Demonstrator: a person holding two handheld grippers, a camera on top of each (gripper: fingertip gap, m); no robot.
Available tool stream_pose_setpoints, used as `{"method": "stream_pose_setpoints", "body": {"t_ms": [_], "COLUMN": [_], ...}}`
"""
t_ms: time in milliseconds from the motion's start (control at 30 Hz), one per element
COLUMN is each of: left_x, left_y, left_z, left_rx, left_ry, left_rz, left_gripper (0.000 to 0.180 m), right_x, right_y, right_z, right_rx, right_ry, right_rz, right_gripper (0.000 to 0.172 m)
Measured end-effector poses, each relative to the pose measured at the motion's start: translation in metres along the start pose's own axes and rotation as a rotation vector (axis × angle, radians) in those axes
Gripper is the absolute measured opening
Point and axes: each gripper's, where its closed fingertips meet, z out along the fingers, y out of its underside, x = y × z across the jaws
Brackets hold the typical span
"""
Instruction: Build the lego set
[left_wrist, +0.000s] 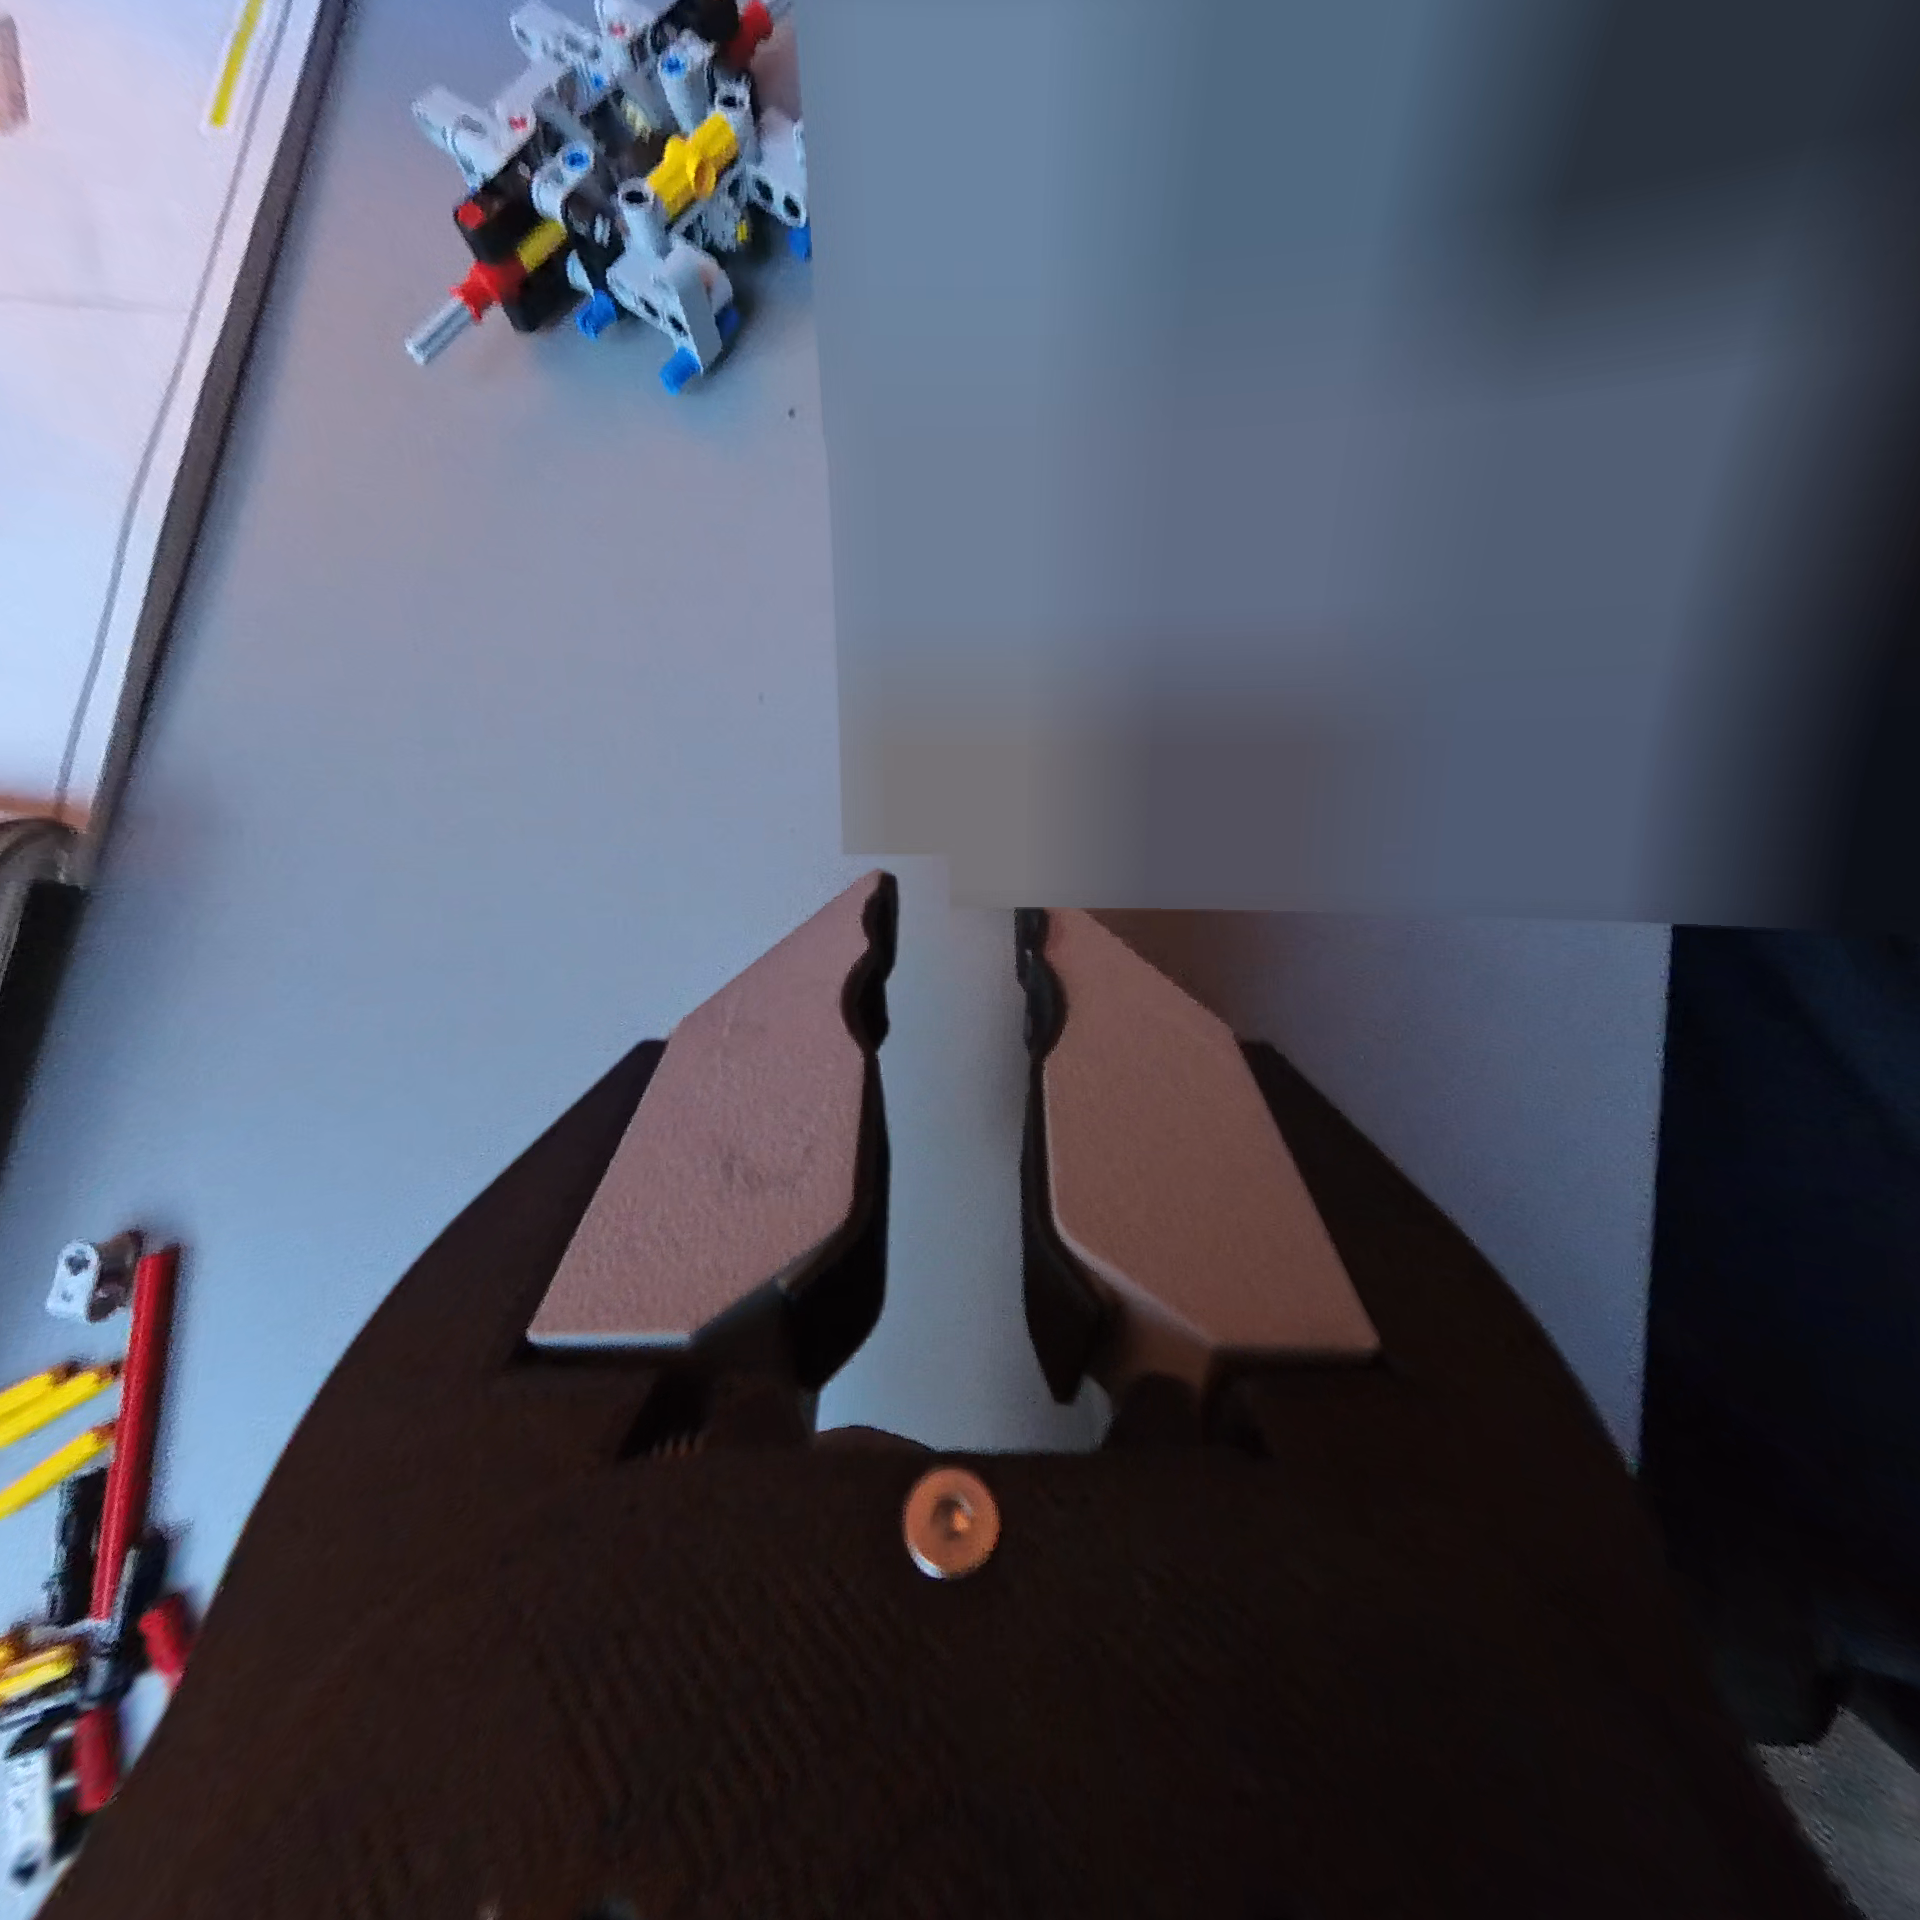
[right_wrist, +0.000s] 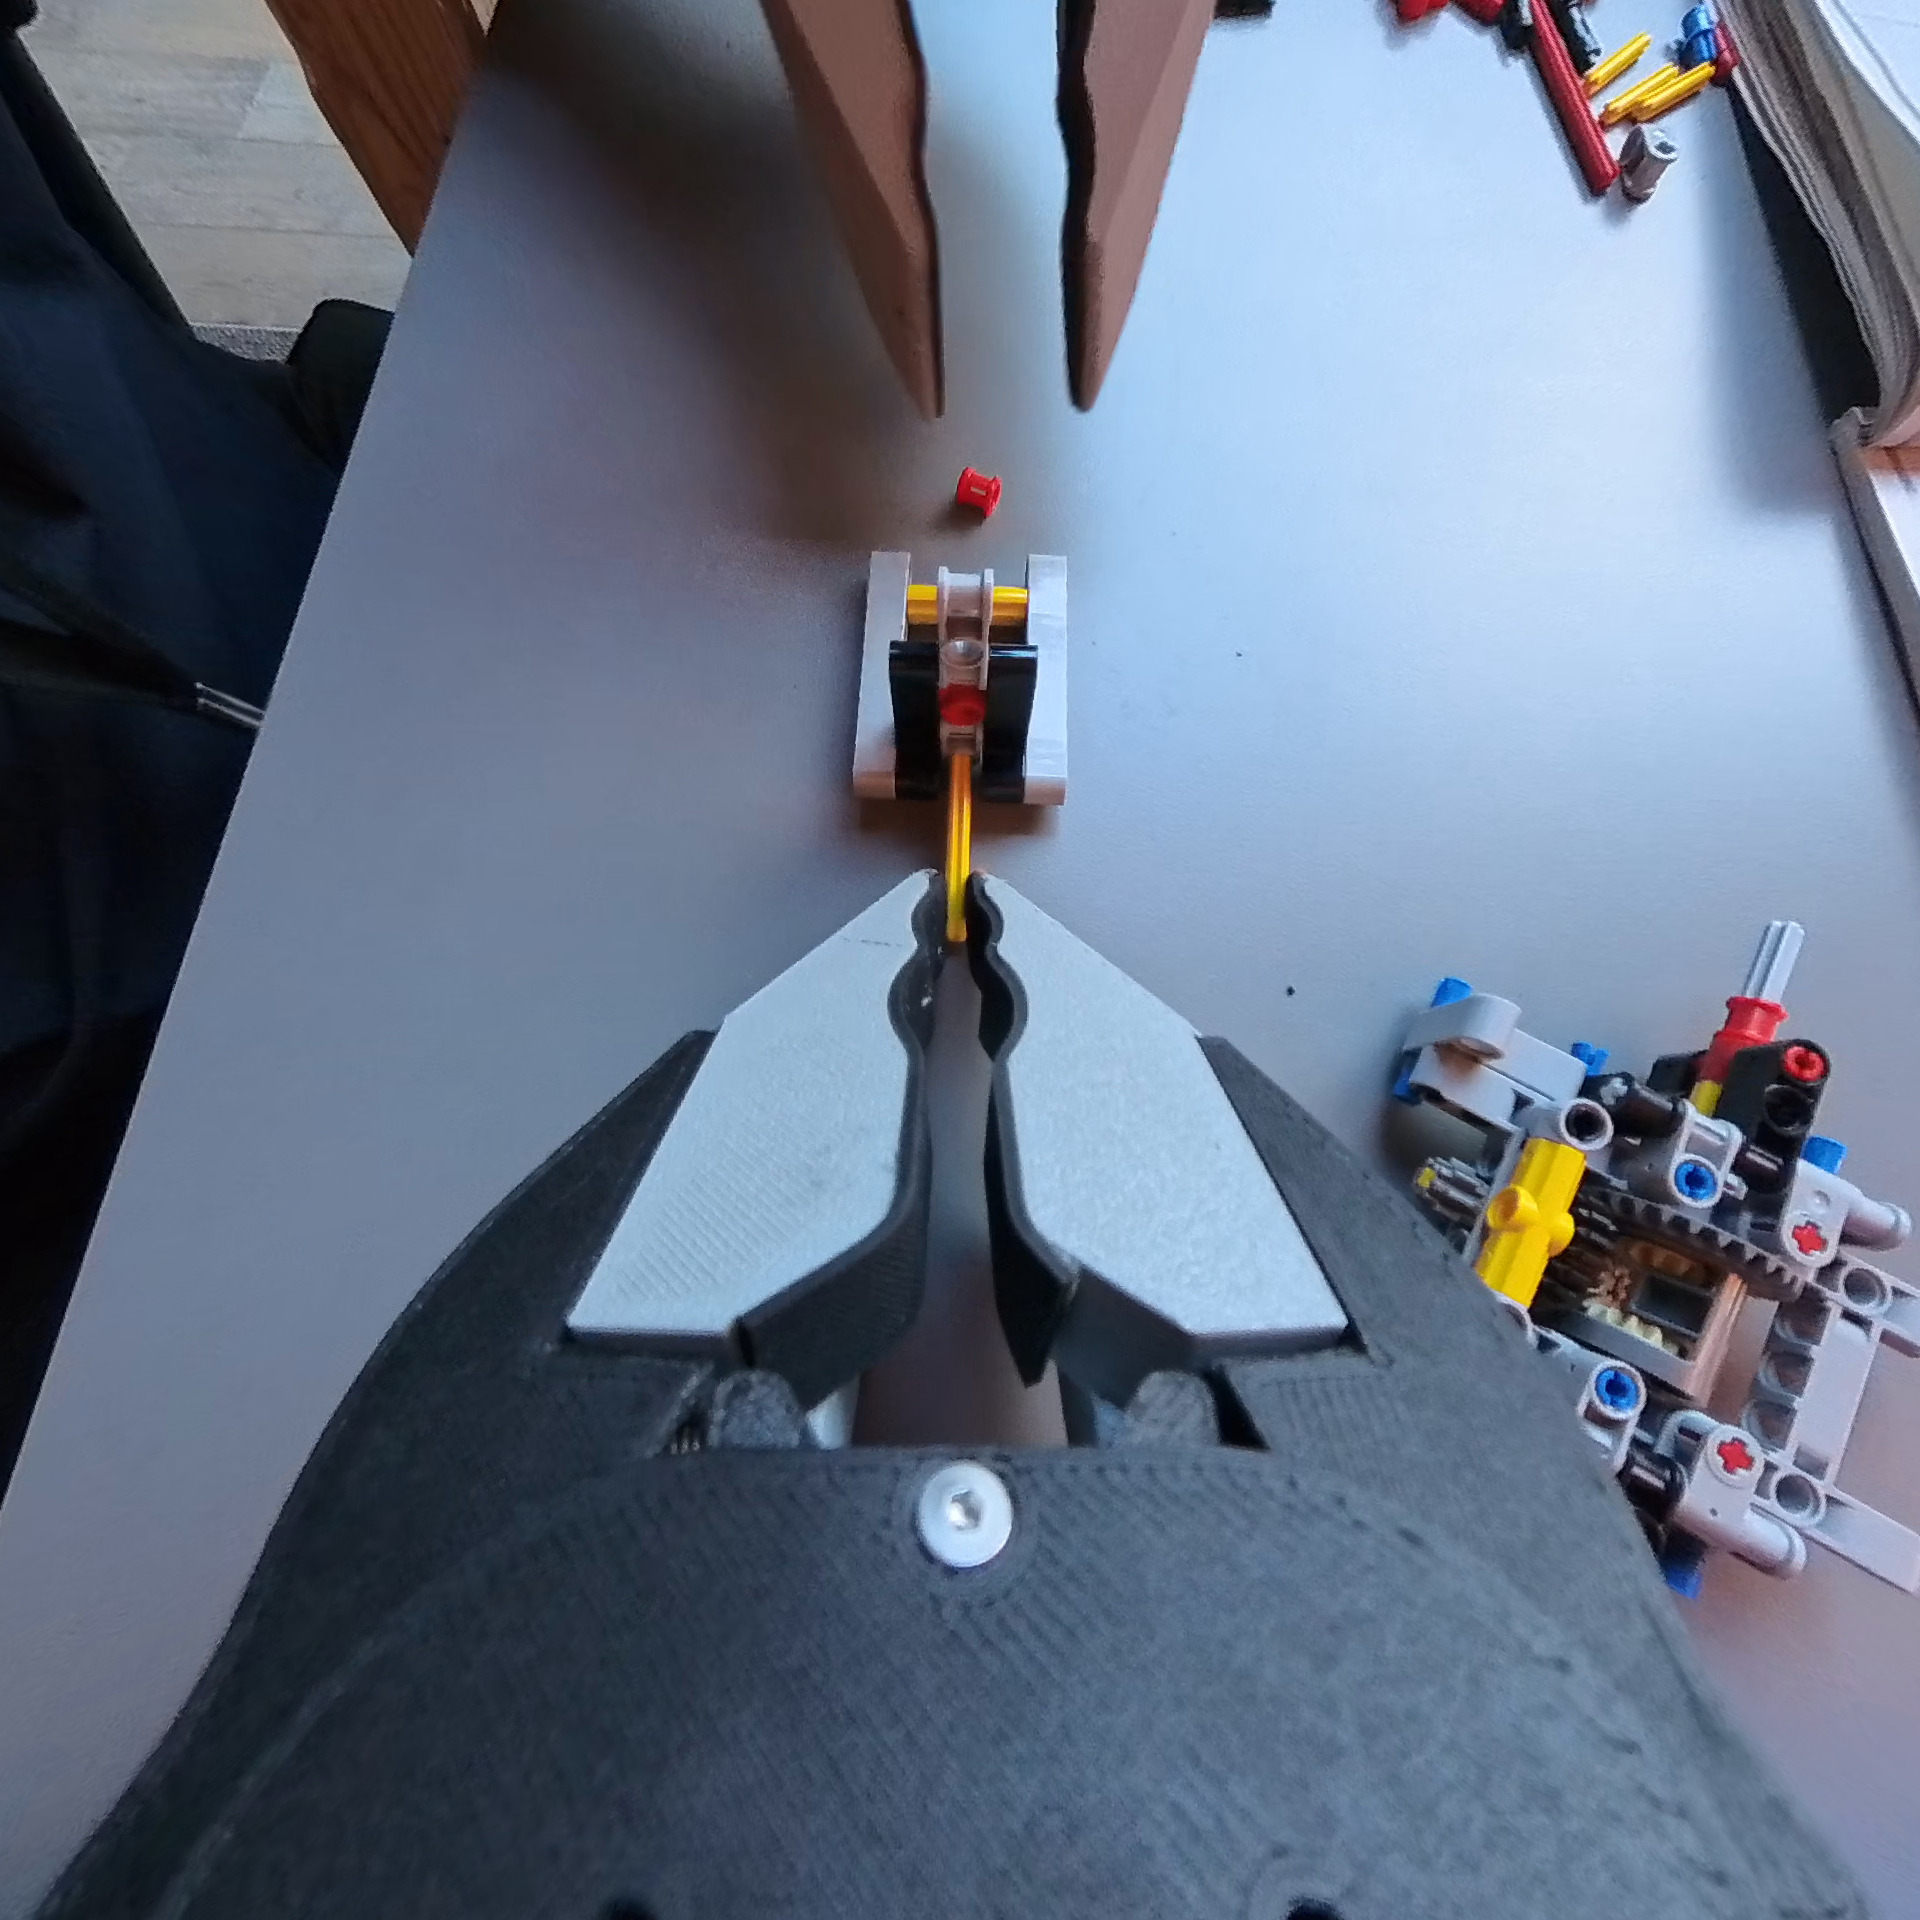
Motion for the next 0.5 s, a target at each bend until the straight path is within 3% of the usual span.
{"method": "stream_pose_setpoints", "body": {"t_ms": [133,500], "left_x": [0.010,0.005], "left_y": [0.004,0.006], "left_z": [0.008,0.014], "left_rx": [-0.032,-0.088], "left_ry": [0.056,-0.008], "left_rz": [-0.096,-0.219], "left_gripper": [0.018,0.007], "right_x": [0.000,0.000], "right_y": [0.000,0.000], "right_z": [0.000,0.000], "right_rx": [-0.001,-0.003], "right_ry": [0.005,0.020], "right_rz": [-0.006,-0.025], "right_gripper": [0.000,0.000]}}
